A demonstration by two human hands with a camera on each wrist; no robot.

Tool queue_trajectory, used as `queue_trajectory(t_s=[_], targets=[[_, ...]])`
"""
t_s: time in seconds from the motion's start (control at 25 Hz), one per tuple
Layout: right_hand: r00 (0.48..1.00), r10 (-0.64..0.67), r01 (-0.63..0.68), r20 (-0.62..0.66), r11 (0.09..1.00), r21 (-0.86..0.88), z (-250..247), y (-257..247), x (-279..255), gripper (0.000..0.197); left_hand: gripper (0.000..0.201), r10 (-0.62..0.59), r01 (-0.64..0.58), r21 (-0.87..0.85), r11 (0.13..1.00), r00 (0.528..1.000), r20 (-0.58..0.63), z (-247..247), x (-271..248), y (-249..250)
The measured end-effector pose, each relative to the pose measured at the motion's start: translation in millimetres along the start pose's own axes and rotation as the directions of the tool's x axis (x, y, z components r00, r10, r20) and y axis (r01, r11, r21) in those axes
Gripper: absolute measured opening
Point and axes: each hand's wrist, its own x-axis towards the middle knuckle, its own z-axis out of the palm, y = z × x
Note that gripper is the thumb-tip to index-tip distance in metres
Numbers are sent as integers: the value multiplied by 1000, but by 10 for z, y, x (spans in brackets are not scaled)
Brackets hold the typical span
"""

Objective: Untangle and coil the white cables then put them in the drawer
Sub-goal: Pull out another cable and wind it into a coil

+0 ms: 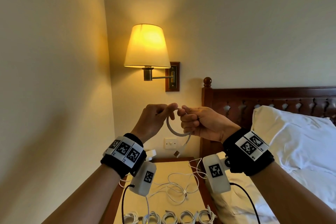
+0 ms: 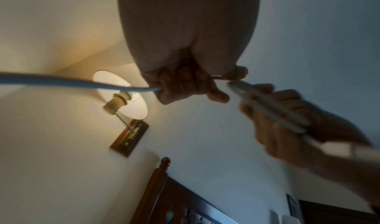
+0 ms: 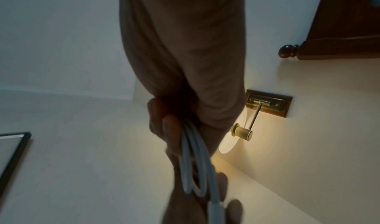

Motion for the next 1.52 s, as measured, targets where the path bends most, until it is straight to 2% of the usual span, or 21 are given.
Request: queue_trajectory(t_s=[0.12, 0.28, 0.32, 0.4, 0.48, 0.56, 0.64, 0.76, 0.88, 0.96, 1.08, 1.16, 1.24, 1.4, 1.52], targets=[[999, -49, 46, 16, 992, 115, -54, -92, -46, 25, 39, -57, 61, -130, 990, 998, 32, -66, -118, -306], [988, -145, 150, -44, 977, 148, -140, -219, -89, 30, 31, -75, 73, 62, 995, 997, 36, -102, -388, -752], [980, -176, 183, -97, 981, 69, -147, -235, -93, 31, 32, -62, 57, 110, 992, 997, 45, -103, -429, -787], [940, -280, 239, -197, 948, -211, -132, -215, -76, 30, 36, 5, -36, 234, 972, 991, 132, -92, -451, -661], [887, -419, 282, -195, 826, -489, -69, -143, -13, 28, 43, 109, -197, 334, 922, 959, 263, -47, -414, -383], [837, -526, 309, -153, 684, -661, 24, -74, 58, 26, 41, 208, -339, 376, 862, 915, 345, 14, -358, -72], [811, -570, 311, -131, 610, -728, 94, -29, 110, 26, 34, 280, -399, 382, 834, 901, 331, 45, -300, 133], [806, -573, 282, -147, 590, -756, 94, 19, 150, 28, 31, 374, -436, 444, 782, 900, 225, 34, -212, 263], [842, -528, 306, -105, 630, -713, 58, 58, 135, 31, 39, 441, -412, 579, 704, 892, 100, -19, -167, 298], [863, -500, 325, -79, 667, -670, 68, 72, 107, 28, 37, 452, -381, 621, 685, 891, 47, -51, -139, 305], [879, -464, 306, -105, 720, -623, 100, 121, 88, 29, 42, 365, -296, 608, 737, 931, 11, -124, -49, 239], [899, -412, 265, -149, 782, -564, 114, 151, 81, 33, 47, 262, -235, 505, 830, 965, 17, -179, 29, 146], [934, -313, 201, -173, 860, -469, 121, 154, 56, 35, 50, 200, -200, 344, 918, 979, 37, -211, 62, 63], [986, -132, 95, -106, 950, -299, 126, 121, 0, 36, 42, 156, -180, 175, 968, 978, 139, -176, 9, 21], [998, -53, 50, -45, 996, -72, 145, 113, 2, 35, 37, 44, -43, -12, 999, 989, 142, -91, -20, 35]])
